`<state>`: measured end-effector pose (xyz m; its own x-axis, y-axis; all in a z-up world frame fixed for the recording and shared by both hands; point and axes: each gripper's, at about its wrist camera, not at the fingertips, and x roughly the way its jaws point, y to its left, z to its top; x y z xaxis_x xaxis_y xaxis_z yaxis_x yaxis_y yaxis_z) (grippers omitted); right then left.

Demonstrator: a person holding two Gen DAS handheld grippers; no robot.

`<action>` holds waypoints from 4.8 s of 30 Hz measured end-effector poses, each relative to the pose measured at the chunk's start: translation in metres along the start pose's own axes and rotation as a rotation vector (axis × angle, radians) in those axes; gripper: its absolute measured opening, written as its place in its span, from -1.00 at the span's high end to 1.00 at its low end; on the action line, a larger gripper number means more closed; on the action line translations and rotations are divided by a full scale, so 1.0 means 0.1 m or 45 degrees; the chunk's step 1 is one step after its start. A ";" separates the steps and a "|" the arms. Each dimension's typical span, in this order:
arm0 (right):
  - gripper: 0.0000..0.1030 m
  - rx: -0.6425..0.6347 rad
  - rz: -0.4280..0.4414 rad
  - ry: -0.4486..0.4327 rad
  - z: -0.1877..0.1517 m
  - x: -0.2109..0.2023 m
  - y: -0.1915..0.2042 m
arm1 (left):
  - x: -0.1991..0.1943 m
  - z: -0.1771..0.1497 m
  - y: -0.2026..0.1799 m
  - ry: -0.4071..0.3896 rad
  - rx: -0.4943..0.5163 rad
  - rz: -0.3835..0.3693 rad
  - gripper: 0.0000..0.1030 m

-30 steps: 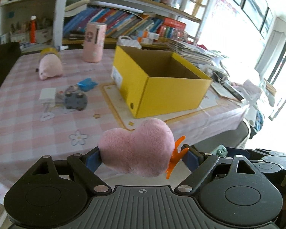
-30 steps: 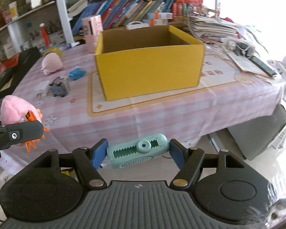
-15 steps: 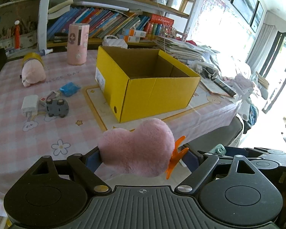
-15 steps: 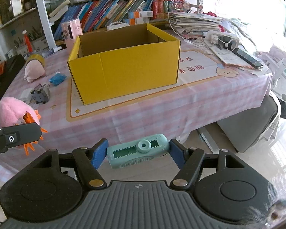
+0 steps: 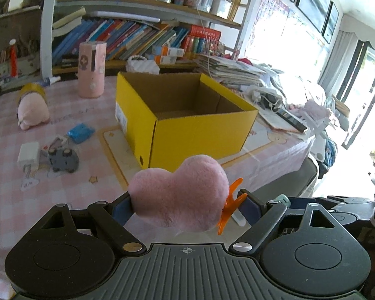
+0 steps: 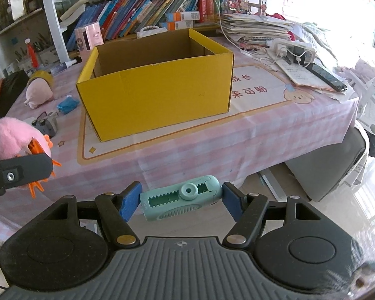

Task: Organize objects
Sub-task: 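Carry the plush and stapler in both grippers over to the yellow box, then lower both held toys into the yellow box and open both grippers, then withdraw both grippers from the box back over the table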

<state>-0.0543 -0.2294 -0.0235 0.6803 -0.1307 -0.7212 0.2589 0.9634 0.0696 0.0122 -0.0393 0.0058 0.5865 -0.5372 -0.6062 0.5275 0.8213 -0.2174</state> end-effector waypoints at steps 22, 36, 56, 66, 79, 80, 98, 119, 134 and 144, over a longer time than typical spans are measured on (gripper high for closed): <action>-0.31 -0.253 0.111 -0.343 1.42 0.40 -0.24 | 0.55 0.94 -0.02 -0.224 -0.047 0.121 -0.71; -0.31 -0.715 0.316 -0.281 1.92 1.27 -0.10 | 1.19 1.25 0.05 -0.199 -0.139 0.248 -0.71; -0.32 -1.035 0.422 0.135 2.01 2.01 0.08 | 1.86 1.30 -0.03 -0.052 0.002 0.350 -0.72; -0.32 -0.959 0.360 0.141 1.97 1.95 0.02 | 1.95 1.36 -0.04 -0.036 0.061 0.336 -0.73; -0.32 -0.942 0.314 0.114 1.97 1.94 0.01 | 1.96 1.36 -0.05 -0.024 0.086 0.332 -0.75; -0.32 -0.945 0.313 0.108 1.96 1.93 0.01 | 1.96 1.35 -0.05 -0.028 0.083 0.340 -0.78; -0.68 -0.796 0.309 -0.140 1.98 1.53 -0.12 | 1.34 1.30 -0.18 -0.206 -0.014 0.373 -0.84; -0.69 -0.343 0.029 -0.329 1.31 0.50 -0.36 | 0.48 0.68 -0.15 -0.255 -0.026 0.317 -0.88; -0.69 -0.233 0.035 -0.104 0.41 0.28 0.03 | 0.13 -0.03 0.12 -0.041 -0.047 0.390 -0.88; -0.69 -0.281 0.111 -0.027 0.13 0.23 0.44 | -0.16 -0.32 0.30 0.012 -0.061 0.441 -0.88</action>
<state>-0.0185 -0.1931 -0.0285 0.7083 -0.0472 -0.7044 0.0439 0.9988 -0.0228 -0.0007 0.0003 -0.0154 0.7197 -0.2235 -0.6573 0.2685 0.9627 -0.0334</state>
